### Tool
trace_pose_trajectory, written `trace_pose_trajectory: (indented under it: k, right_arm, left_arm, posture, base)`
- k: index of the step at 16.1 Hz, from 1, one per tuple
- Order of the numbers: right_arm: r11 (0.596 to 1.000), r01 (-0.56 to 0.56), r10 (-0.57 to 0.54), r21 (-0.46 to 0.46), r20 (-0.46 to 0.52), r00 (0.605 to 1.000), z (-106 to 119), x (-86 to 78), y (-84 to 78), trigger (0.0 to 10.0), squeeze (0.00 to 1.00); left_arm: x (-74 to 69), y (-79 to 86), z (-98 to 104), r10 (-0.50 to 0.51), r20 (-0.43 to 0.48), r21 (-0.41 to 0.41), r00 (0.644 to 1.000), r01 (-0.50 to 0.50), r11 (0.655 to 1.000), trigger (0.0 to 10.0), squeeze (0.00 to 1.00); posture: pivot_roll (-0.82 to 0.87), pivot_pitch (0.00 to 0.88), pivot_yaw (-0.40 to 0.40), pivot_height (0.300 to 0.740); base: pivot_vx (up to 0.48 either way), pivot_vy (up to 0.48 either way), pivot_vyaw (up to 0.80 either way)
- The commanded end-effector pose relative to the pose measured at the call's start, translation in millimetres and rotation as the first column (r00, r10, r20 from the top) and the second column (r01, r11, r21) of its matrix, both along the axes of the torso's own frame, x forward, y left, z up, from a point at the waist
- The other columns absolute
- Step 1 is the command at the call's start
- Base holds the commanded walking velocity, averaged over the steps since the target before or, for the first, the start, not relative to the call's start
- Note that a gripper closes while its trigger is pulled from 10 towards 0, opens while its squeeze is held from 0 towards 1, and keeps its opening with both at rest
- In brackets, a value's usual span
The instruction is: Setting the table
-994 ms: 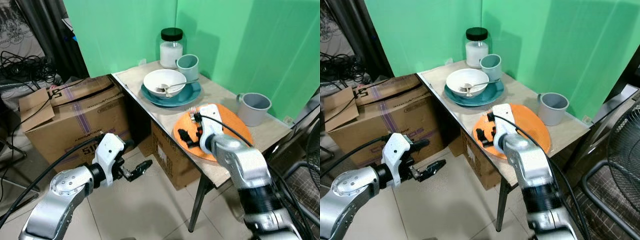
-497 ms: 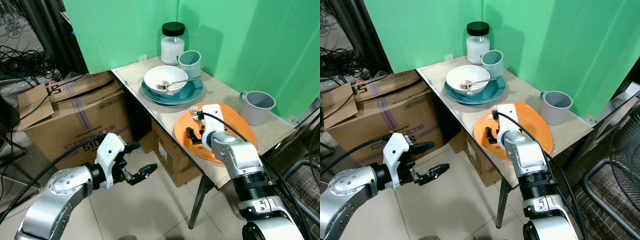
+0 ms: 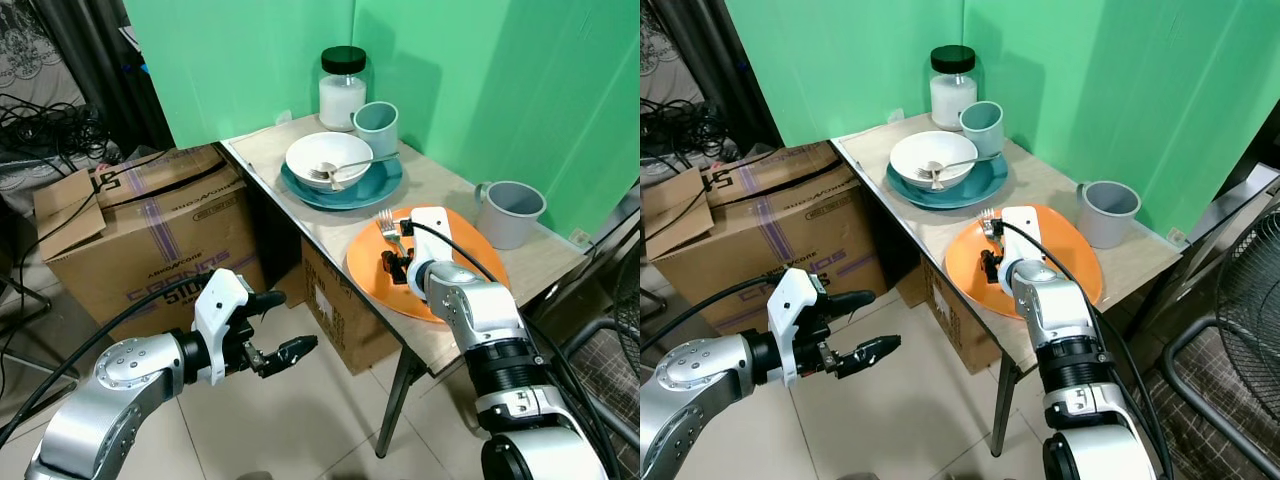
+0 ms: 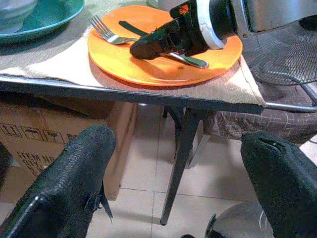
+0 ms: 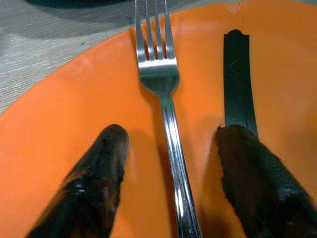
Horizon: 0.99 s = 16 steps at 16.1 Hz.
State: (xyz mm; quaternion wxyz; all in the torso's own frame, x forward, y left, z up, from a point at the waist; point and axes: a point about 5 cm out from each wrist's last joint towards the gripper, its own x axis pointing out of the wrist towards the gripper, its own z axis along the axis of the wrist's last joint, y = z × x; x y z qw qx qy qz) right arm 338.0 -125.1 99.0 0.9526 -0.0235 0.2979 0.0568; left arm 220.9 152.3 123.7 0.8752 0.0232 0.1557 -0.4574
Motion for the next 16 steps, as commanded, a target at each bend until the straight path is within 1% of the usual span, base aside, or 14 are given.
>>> trace_pose_trajectory:
  k: [1,2,16]
  right_arm:
    - [1.0,-0.02,0.021,0.022,-0.017,1.0,-1.7,1.1,5.5,1.6,0.0]
    - [0.999,-0.025,0.026,0.022,-0.022,0.999,-3.3,0.7,6.4,0.0,0.0]
    - [0.998,-0.058,0.058,0.006,-0.019,0.998,-7.1,0.0,7.5,0.0,0.0]
  left_arm:
    - [-0.1,0.2,6.1,-0.002,0.025,0.009,1.0,0.002,1.0,10.0,0.0]
    - [-0.3,0.4,6.2,0.002,0.026,0.009,1.0,-0.002,1.0,10.0,0.0]
    - [-0.8,1.0,6.6,-0.004,0.023,0.022,1.0,0.003,1.0,10.0,0.0]
  posture:
    - [0.07,0.0,0.043,0.74]
    - [0.08,0.0,0.044,0.74]
    - [0.07,0.0,0.051,0.74]
  base:
    - [0.0,0.0,0.0]
    - [0.0,0.0,0.0]
    - [0.0,0.0,0.0]
